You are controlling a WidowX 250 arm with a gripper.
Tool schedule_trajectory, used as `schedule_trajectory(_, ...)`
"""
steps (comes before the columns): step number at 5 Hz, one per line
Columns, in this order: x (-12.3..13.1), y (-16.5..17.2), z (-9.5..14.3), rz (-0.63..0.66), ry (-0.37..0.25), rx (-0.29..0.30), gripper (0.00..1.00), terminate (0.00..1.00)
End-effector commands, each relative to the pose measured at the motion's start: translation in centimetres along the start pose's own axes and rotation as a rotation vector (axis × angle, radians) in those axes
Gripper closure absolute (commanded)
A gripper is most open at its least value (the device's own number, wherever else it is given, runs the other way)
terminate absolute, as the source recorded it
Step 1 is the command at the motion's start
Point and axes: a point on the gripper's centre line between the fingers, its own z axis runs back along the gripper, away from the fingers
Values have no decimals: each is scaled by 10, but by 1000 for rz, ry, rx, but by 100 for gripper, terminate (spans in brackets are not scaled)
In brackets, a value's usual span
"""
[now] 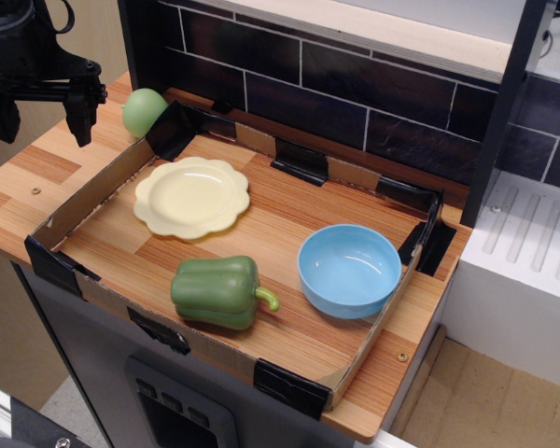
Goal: Put bowl on plate
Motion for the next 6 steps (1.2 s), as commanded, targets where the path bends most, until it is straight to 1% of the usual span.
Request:
schedule_trajectory(1, 0, 0, 0, 0, 0, 0, 0, 0)
schedule_trajectory(2, -10, -29, 6, -25, -7, -30, 0, 0)
schedule_trajectory(3, -19, -61, 11, -61, -6, -74, 0, 0)
schedule_trajectory(4, -27, -91, 8, -137, 5, -148, 0, 0)
schedule_trajectory(5, -35, -123, 5, -222, 5, -195, 0, 0)
schedule_trajectory(6, -47, -153, 5, -275, 26, -242, 0, 0)
